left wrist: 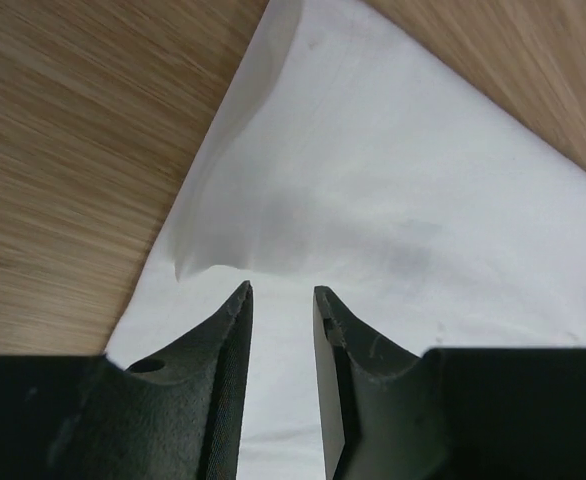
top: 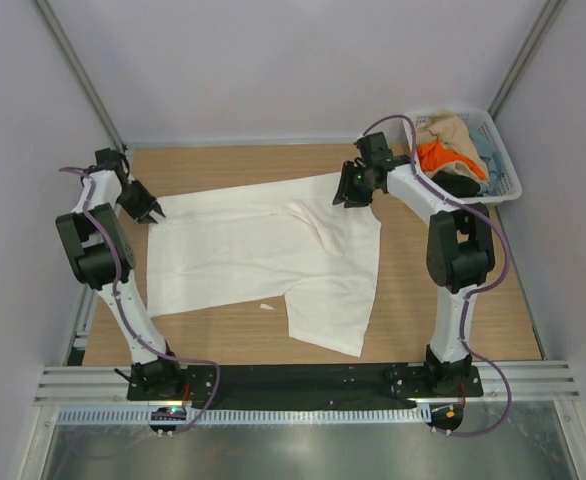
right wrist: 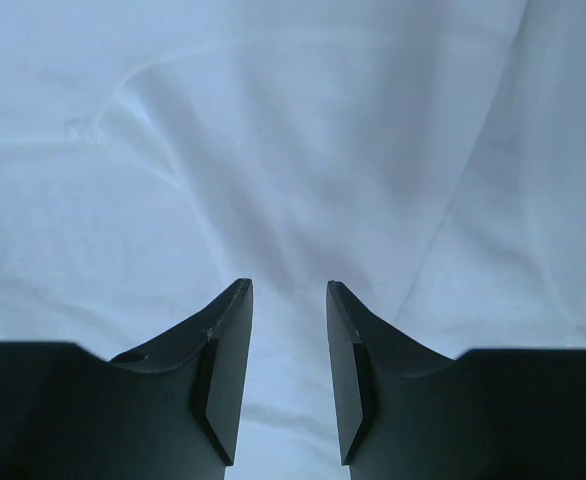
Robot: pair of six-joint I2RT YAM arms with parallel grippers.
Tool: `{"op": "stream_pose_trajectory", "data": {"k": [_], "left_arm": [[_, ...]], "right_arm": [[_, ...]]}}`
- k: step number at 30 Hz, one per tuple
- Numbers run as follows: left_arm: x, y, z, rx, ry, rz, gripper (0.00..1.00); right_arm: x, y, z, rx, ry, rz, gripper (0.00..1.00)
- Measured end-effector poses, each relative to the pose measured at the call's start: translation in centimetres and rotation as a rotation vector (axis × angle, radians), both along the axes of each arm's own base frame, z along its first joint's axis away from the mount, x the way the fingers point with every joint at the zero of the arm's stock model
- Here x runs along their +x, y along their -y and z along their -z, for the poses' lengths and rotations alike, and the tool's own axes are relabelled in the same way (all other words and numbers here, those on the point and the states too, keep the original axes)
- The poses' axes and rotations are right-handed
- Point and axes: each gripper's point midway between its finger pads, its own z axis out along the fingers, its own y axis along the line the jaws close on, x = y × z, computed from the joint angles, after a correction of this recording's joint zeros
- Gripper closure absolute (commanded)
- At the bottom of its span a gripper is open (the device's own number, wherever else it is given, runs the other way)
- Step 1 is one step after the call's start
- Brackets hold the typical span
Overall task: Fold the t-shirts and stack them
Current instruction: Fold the tshirt
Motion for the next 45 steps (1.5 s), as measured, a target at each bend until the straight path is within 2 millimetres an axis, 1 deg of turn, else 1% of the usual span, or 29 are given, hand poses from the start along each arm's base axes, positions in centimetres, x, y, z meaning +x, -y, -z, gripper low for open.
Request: {"op": "stream_pose_trajectory", "data": {"k": [2, 5, 7, 8, 9, 11, 13, 14, 17, 20, 23, 31, 35, 39, 45], "left_arm": [[-0.4, 0.2, 0.6, -0.013, -0.017, 0.001, 0.7], [-0.4, 0.0, 1.0, -0.019, -0.02, 0.011, 0.75], [-0.4, 0.1, 1.1, -0.015, -0.022, 0.019, 0.72], [-0.3, 0.3, 1.1, -0.008, -0.02, 0.026, 0.67], [-0.2, 0.4, 1.0, 0.001, -0.013, 0.034, 0.66], [-0.3, 1.6, 0.6, 0.015, 0.0, 0.06, 0.65], [-0.5, 3.9, -0.3, 0.021, 0.016, 0.111, 0.66], [-0.6, 5.1, -0.7, 0.021, 0.024, 0.135, 0.67], [-0.7, 9.6, -1.9, 0.003, 0.061, 0.227, 0.7], [-0.9, 13.7, -2.2, -0.036, 0.079, 0.313, 0.73], [-1.3, 16.1, -2.2, -0.073, 0.081, 0.362, 0.76], [-1.6, 20.7, -2.6, -0.144, 0.099, 0.466, 0.75], [-1.6, 22.4, -2.9, -0.177, 0.108, 0.509, 0.74], [-1.8, 23.8, -3.1, -0.207, 0.114, 0.544, 0.73], [-1.9, 24.6, -3.2, -0.23, 0.118, 0.565, 0.73]], "right_arm": [[-2.7, -1.2, 0.8, 0.045, -0.039, -0.054, 0.6], [-5.5, -0.9, 2.9, 0.071, -0.109, -0.08, 0.59], [-7.2, -0.4, 4.3, 0.079, -0.157, -0.084, 0.55], [-8.0, -0.2, 4.9, 0.081, -0.179, -0.085, 0.55], [-8.8, 0.0, 5.4, 0.081, -0.196, -0.087, 0.54], [-10.0, 0.3, 5.8, 0.084, -0.217, -0.088, 0.54], [-10.9, 0.4, 5.9, 0.093, -0.224, -0.093, 0.54], [-11.2, 0.4, 5.8, 0.099, -0.223, -0.095, 0.54], [-11.9, 0.3, 6.0, 0.118, -0.218, -0.098, 0.57], [-12.3, 0.0, 6.2, 0.141, -0.224, -0.1, 0.62], [-12.4, -0.4, 6.3, 0.168, -0.226, -0.098, 0.66], [-12.1, -1.1, 6.0, 0.215, -0.216, -0.094, 0.66], [-12.2, -1.2, 6.0, 0.224, -0.22, -0.09, 0.66], [-12.6, -1.2, 6.3, 0.225, -0.234, -0.086, 0.66], [-12.8, -1.2, 6.4, 0.23, -0.243, -0.087, 0.66]]}}
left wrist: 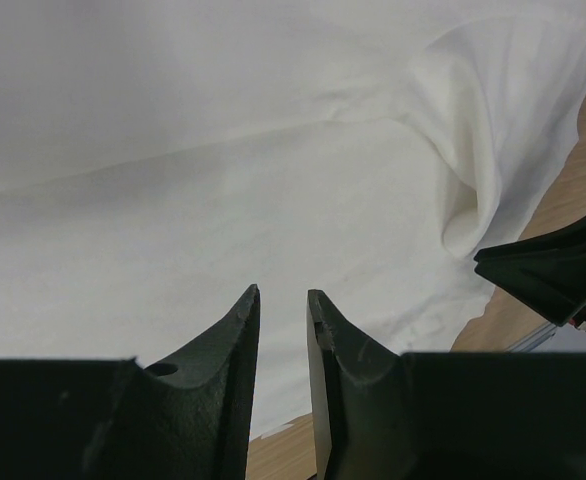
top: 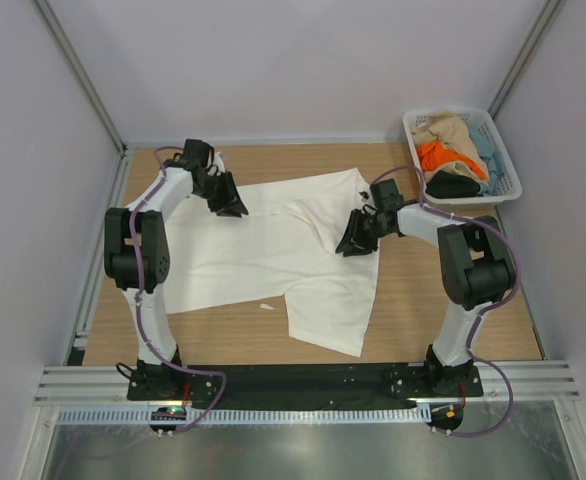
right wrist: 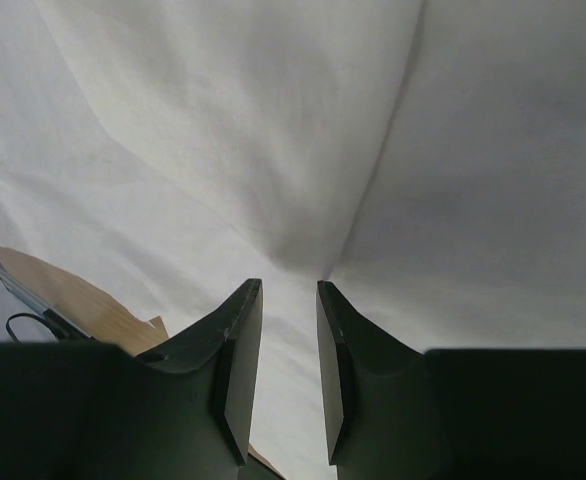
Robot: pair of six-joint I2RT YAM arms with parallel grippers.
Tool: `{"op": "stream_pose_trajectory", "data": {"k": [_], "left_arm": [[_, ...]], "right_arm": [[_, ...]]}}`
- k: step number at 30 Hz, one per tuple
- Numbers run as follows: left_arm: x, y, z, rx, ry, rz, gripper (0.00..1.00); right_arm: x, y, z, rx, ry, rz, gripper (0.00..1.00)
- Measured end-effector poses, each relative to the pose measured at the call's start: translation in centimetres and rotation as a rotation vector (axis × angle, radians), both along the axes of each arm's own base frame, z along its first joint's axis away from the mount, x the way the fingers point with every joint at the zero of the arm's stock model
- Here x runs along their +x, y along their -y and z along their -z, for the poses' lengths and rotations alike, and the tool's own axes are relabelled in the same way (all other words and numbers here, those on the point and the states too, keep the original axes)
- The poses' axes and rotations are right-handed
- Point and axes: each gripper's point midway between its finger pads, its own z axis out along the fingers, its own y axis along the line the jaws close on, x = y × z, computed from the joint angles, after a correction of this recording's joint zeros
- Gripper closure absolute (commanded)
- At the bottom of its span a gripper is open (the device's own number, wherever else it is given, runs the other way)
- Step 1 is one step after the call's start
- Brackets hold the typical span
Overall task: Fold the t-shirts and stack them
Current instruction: Fold the tshirt
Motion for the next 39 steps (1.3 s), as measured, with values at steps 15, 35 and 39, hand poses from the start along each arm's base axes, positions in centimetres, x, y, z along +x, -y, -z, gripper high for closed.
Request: {"op": "stream_pose_trajectory", "data": {"k": [15, 35, 39], "left_arm": [[0.7, 0.3, -0.4, -0.013, 0.011, 0.008, 0.73], [1.0, 1.0, -0.3, -0.02, 0.014, 0.022, 0.64], [0.2, 2.5, 0.4, -0.02, 0.01, 0.054, 0.64]], "right_arm": [[-0.3, 0.0, 1.1, -0.002, -0.032, 0.001, 0.67], [3.5, 0.2, -1.8, -0.044, 0.009, 0.082, 0.99], [5.3, 0.3, -3.5, -0.005, 0.034, 0.135, 0.99]]}}
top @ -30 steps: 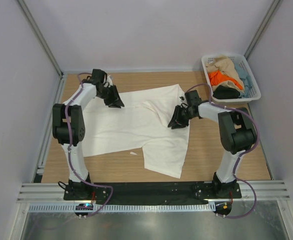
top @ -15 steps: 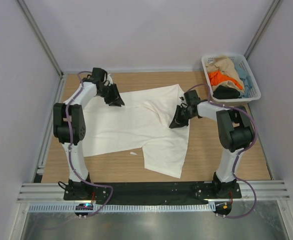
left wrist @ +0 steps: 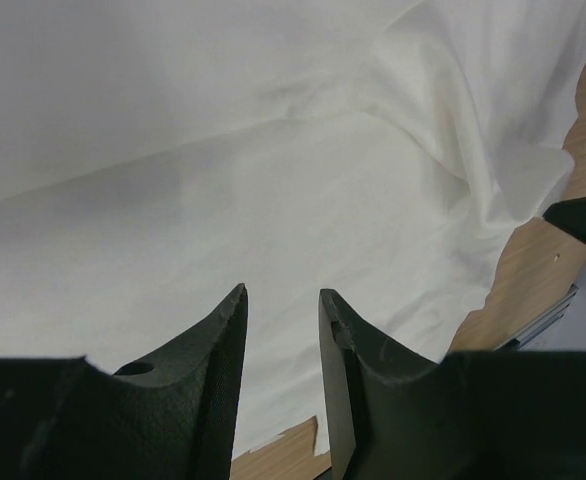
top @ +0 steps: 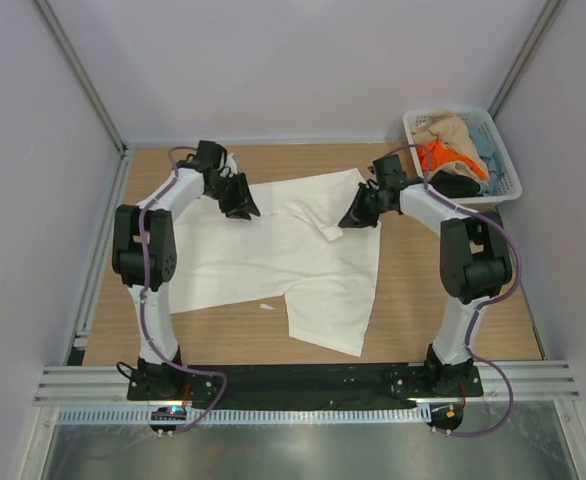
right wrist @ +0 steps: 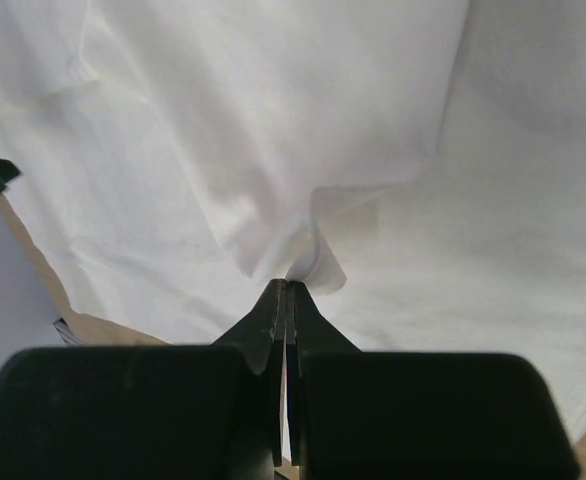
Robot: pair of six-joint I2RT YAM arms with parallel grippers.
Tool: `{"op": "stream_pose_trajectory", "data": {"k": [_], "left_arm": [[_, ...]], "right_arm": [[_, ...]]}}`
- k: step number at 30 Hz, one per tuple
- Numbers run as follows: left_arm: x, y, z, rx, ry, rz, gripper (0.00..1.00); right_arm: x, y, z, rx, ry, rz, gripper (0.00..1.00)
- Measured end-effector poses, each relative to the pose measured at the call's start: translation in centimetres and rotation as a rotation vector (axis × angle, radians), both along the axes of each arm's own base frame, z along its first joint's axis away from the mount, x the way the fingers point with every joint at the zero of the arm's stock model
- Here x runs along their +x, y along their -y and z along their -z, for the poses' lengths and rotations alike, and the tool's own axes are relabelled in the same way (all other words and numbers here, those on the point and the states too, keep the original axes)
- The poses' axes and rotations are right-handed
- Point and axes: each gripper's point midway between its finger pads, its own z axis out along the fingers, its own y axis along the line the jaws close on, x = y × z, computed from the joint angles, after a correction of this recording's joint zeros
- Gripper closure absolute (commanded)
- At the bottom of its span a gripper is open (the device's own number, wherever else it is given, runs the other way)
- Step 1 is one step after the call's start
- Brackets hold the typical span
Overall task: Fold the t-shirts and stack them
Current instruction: Fold the tshirt
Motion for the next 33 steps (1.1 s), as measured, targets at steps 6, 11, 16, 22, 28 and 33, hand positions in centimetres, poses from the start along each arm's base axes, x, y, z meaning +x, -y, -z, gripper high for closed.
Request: {"op": "stream_pose_trajectory", "data": {"k": [6, 11, 16, 22, 28, 33], "left_arm": [[-2.7, 3.4, 1.3, -0.003, -0.018, 0.057, 0.61], [-4.8, 5.6, 0.5, 0.001, 0.018, 0.073, 0.56], [-4.3, 8.2, -1.7, -0.004, 0.134, 0.093, 0.54], [-4.0, 11.0, -2.4, 0.02, 0.234, 0.125, 0.52], [-3.3, 13.5, -2.5, 0.078, 0.329, 0.159, 0.45], [-2.1, 15.4, -0.3, 0.164, 0.393, 0.19, 0.46]], "right_arm": [[6.4, 0.9, -3.9, 0.115, 0.086, 0.119, 0.99], [11.9, 1.7, -5.7, 0.223, 0.165, 0.204, 0.99], [14.9, 2.4, -5.0, 0.329, 0.181, 0.298, 0.99], [17.4, 2.1, -3.1, 0.431, 0.172, 0.372, 0.99], [20.3, 2.1, -1.8, 0.508, 0.187, 0.421, 0.99], [21.4, 2.1, -1.9, 0.54, 0.208, 0.423, 0.99]]}}
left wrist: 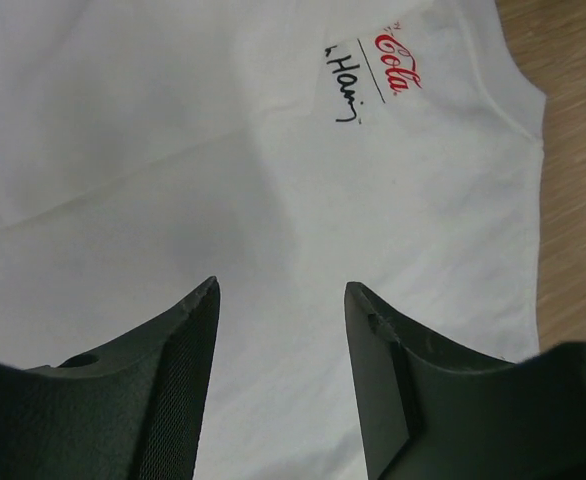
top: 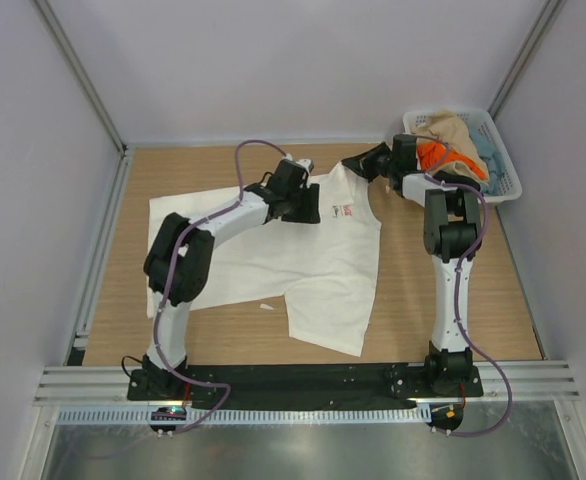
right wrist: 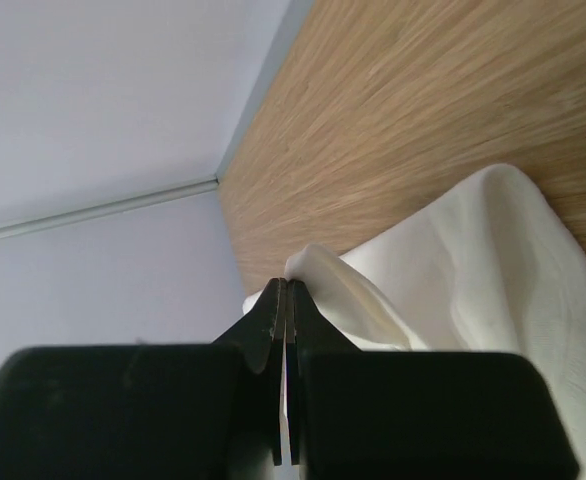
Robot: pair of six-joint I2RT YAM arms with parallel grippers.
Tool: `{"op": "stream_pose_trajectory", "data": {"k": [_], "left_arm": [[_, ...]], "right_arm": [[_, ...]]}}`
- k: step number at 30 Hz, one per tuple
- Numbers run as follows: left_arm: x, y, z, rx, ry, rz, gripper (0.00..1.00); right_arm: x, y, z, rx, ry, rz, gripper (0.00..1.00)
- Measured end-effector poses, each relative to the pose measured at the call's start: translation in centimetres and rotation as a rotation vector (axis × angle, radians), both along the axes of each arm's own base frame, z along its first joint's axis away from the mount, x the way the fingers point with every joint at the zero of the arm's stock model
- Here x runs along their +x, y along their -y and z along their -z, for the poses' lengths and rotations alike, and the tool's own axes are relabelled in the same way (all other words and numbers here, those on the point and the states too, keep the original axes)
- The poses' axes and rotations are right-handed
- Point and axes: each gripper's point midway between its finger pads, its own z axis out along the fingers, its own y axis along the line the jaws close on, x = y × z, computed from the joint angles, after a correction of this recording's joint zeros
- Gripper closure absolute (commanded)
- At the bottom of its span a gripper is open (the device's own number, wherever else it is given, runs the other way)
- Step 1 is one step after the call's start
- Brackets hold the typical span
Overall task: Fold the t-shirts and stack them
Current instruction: Fold the tshirt
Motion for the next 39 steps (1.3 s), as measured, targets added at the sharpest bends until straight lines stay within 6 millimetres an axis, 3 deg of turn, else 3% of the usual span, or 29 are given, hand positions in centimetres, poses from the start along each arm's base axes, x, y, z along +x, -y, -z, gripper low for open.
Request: {"op": "stream_pose_trajectory", "data": {"k": [9, 21, 30, 36, 39], "left_arm": [[2.7, 3.1, 5.7, 0.21, 0.109, 0.007, 0.58], [5.8, 5.6, 3.0, 0.265, 0.283, -0.04, 0.57], [6.7, 6.2, 5.7, 0.298, 0.278, -0.022, 0.66], [7.1, 6.4, 5.2, 0.294, 0.293, -0.025, 0.71], [7.4, 6.7, 5.2, 0.294, 0.292, -0.024, 0.82]], "right_arm": [[0.0, 0.0, -0.3, -0.031, 0.041, -0.034, 0.99], [-1.8, 0.1, 2.7, -0.054, -0.011, -0.06, 0.99], [-2.7, 0.5, 3.4, -0.049, -0.026, -0.061, 0.99], [-2.8, 0.9, 3.1, -0.045, -0.021, -0.06, 0.99], [-2.8, 1.0, 2.8, -0.043, -0.015, -0.061, 0.99]]}}
